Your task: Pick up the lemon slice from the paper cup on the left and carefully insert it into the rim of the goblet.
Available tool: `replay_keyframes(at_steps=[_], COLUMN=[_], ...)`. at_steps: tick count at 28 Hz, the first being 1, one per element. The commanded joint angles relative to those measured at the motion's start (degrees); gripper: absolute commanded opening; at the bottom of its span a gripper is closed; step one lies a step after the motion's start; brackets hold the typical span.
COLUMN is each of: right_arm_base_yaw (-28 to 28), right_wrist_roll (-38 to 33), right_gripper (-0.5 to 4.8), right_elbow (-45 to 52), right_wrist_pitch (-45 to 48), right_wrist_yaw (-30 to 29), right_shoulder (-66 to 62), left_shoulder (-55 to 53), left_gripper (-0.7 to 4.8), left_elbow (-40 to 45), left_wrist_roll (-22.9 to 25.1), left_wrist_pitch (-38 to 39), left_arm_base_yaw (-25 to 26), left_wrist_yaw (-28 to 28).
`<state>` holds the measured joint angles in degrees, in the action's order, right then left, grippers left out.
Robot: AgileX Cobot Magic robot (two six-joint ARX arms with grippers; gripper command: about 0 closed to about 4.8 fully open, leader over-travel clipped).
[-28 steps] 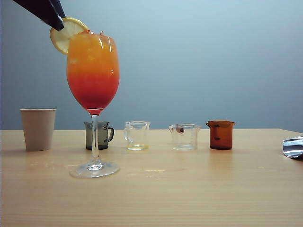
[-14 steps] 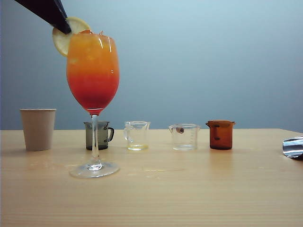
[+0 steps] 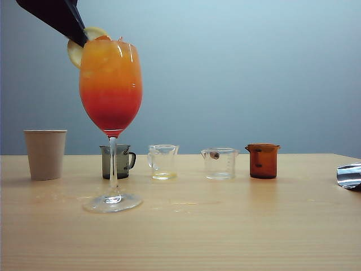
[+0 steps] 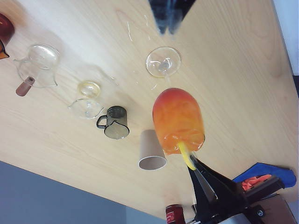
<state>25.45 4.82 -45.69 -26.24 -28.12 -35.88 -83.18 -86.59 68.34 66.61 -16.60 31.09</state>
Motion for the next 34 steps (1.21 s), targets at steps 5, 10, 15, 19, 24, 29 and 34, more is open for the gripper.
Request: replay_keyframes(at_steps=[5,10,15,19,24,29,34], right_arm_base_yaw=[0.0,0.0,0.0,0.0,0.0,0.0,0.0], right_wrist_roll=[0.2,0.2,0.2,0.1,0.2,0.1,0.1], right_gripper=[-0.05,-0.05,-0.05,-0.05,-0.05,-0.05,-0.05], right_elbow=[-0.2,-0.2,-0.2,-0.2,-0.2,-0.2,-0.2], right_wrist_pitch=[1.2,1.2,1.2,1.2,1.2,1.2,1.2], right_wrist_yaw=[-0.1,-0.1,-0.1,-0.1,-0.1,-0.1,-0.1], right_shoulder=[0.1,0.1,0.1,0.2,0.2,0.2,0.2], left_shoulder=[0.0,0.0,0.0,0.0,0.0,0.0,-0.3], left_gripper=[-0.06,-0.06,-0.06,-0.06,-0.06,-0.06,-0.06], left_elbow=[-0.4,-1.7,-1.7,-1.7,-1.7,-1.7,-1.7], left_wrist_roll=[-0.7,-1.4,-1.5,-1.5,-1.5,-1.5,-1.5], left_wrist_pitch=[-0.5,1.6,5.0,5.1,4.6,3.1,2.1], left_arm_base_yaw=[0.0,0.0,0.0,0.0,0.1,0.1,0.1], left_wrist_yaw=[1.1,1.3,4.4,5.1,1.9,0.6,0.6])
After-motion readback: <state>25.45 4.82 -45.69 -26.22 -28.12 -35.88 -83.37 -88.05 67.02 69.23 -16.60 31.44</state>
